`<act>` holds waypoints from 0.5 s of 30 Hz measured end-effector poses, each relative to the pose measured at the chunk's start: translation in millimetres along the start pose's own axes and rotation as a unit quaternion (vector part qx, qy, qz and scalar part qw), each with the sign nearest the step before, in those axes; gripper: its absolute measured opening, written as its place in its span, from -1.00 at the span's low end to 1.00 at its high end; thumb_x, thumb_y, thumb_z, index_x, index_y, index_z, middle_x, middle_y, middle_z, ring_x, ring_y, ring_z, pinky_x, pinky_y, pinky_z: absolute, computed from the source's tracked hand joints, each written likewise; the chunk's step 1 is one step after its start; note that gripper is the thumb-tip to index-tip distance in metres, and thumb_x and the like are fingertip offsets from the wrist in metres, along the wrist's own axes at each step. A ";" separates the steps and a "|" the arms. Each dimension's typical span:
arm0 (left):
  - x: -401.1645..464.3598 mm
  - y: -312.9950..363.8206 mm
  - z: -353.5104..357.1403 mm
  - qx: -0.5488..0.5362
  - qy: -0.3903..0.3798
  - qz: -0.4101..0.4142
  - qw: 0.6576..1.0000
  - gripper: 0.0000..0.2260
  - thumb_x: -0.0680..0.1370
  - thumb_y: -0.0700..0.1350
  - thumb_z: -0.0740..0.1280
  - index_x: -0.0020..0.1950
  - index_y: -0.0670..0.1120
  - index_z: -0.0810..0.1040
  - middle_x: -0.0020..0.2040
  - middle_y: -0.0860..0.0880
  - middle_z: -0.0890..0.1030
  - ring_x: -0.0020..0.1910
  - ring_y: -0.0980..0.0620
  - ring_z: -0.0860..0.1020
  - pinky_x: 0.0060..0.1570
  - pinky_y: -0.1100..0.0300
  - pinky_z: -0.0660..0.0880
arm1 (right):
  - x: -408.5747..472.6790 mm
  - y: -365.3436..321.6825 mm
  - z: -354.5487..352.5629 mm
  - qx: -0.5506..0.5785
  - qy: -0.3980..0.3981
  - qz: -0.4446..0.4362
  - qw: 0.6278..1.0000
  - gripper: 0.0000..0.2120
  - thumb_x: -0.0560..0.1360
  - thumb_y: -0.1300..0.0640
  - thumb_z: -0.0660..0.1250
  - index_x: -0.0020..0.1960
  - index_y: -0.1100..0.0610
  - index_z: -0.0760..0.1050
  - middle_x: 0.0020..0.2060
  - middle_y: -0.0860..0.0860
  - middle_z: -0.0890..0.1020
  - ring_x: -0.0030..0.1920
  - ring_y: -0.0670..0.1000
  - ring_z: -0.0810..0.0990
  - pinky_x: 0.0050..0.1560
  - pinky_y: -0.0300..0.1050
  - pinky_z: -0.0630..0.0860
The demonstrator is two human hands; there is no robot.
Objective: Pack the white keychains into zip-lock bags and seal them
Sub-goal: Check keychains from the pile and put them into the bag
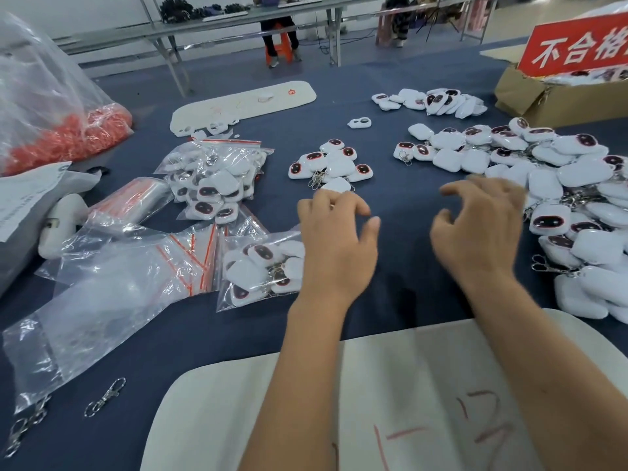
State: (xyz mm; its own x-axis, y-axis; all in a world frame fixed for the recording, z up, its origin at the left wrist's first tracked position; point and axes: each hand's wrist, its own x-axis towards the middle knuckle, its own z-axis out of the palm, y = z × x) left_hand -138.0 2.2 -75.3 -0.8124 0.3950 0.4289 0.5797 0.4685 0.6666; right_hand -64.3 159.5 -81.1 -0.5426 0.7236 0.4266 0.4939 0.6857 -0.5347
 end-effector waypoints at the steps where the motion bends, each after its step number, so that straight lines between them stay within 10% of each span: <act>1: -3.1 1.9 5.6 -0.025 -0.029 -0.003 0.999 -0.92 0.58 -0.07 0.42 0.05 -0.02 0.60 0.15 -0.02 0.48 0.20 -0.02 0.31 0.19 0.28 0.20 | 7.6 9.4 -2.9 -0.055 -0.031 0.032 0.997 -0.57 0.53 0.18 0.38 0.41 0.10 0.55 0.51 0.22 0.42 0.57 0.28 0.20 0.48 0.16 0.24; 4: -9.8 0.8 15.2 -0.048 -0.094 -0.008 0.994 -0.90 0.58 -0.07 0.44 0.07 0.01 0.60 0.14 0.01 0.47 0.19 0.03 0.32 0.15 0.33 0.20 | 14.8 20.4 -1.5 -0.120 -0.130 0.076 0.981 -0.51 0.62 0.09 0.30 0.54 0.07 0.42 0.64 0.24 0.13 0.64 0.29 0.02 0.59 0.24 0.03; 11: -5.2 -9.3 12.6 -0.096 -0.083 -0.051 0.991 -0.90 0.55 -0.13 0.46 -0.03 0.04 0.59 0.05 0.04 0.55 0.13 -0.03 0.53 0.21 0.00 0.50 | 4.5 7.8 7.9 0.006 -0.099 -0.035 0.994 -0.65 0.58 0.24 0.39 0.36 0.13 0.59 0.22 0.21 0.60 0.23 0.31 0.52 0.33 0.10 0.38; 15: 0.6 -14.3 6.4 -0.157 -0.056 -0.091 0.982 -0.93 0.58 -0.19 0.42 0.00 -0.02 0.61 0.03 -0.04 0.64 -0.04 0.08 0.60 0.06 0.22 0.53 | -12.9 -15.1 14.1 0.284 -0.092 -0.037 0.954 -0.86 0.62 0.18 0.42 0.15 0.13 0.70 -0.03 -0.03 0.76 0.01 -0.03 0.72 0.12 -0.09 0.61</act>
State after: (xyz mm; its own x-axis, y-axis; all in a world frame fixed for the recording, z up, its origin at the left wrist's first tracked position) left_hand -146.4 0.8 -88.4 -0.8787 0.4201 0.2267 0.3629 0.2794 0.8890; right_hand -74.3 138.7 -88.8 -0.6976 0.6130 0.3711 0.0302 0.5426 -0.8395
